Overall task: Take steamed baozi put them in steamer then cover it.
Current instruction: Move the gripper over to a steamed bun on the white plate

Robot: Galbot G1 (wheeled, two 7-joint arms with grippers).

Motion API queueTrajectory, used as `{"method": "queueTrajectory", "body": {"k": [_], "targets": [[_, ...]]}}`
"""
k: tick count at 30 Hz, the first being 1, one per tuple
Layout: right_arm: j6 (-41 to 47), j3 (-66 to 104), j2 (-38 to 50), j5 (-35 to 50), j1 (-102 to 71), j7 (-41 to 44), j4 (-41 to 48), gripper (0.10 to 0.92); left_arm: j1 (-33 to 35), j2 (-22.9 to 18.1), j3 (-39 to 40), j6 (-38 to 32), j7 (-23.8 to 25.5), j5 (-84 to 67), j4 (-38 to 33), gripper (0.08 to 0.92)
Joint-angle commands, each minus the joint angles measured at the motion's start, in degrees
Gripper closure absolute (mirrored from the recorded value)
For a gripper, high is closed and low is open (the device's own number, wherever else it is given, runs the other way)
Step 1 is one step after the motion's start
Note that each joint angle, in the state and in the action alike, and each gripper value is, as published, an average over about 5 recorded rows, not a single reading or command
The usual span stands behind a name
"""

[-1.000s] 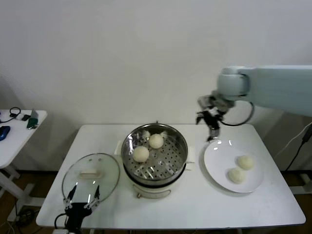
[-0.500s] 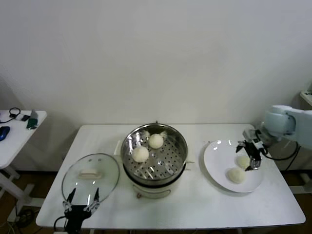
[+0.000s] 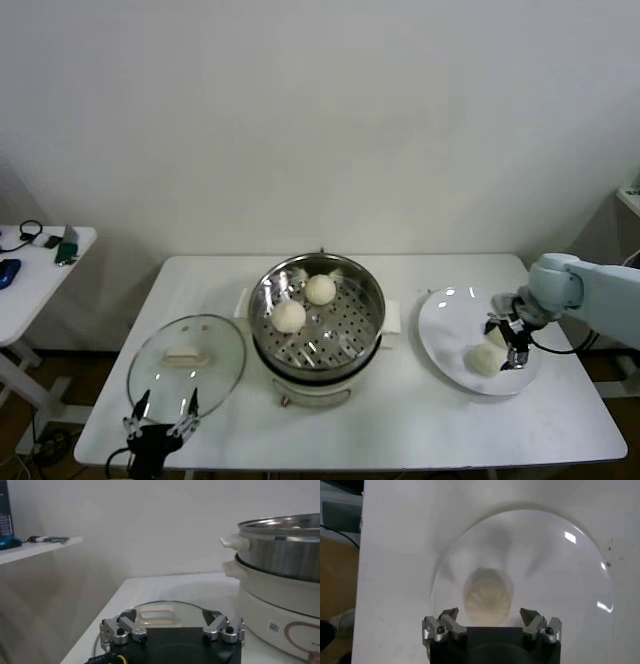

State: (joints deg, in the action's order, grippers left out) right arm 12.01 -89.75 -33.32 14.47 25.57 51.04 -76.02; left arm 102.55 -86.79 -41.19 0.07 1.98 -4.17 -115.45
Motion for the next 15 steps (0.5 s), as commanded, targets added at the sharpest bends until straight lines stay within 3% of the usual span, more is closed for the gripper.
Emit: {"method": "queueTrajectory", "body": {"k": [1,7,15], "targets": [[0.4,5.9,-2.0,-1.7,-7.9,-0.8,4.2,0.203,0.0,0.0,0.0,0.1,0.0,-0.1,0.0,0.177],[0.9,6.4,-1.9,-2.0,-8.7,-0.7,4.2,0.216,0.0,0.1,0.0,0.1,0.0,-0.1,0.0,0.177],[0.9,6.2,-1.7,-2.2,-6.9,-0.8,3.9,0.365,0.0,0.1,0.4,0.2,-0.1,0.0,-0.3,0.177]]}}
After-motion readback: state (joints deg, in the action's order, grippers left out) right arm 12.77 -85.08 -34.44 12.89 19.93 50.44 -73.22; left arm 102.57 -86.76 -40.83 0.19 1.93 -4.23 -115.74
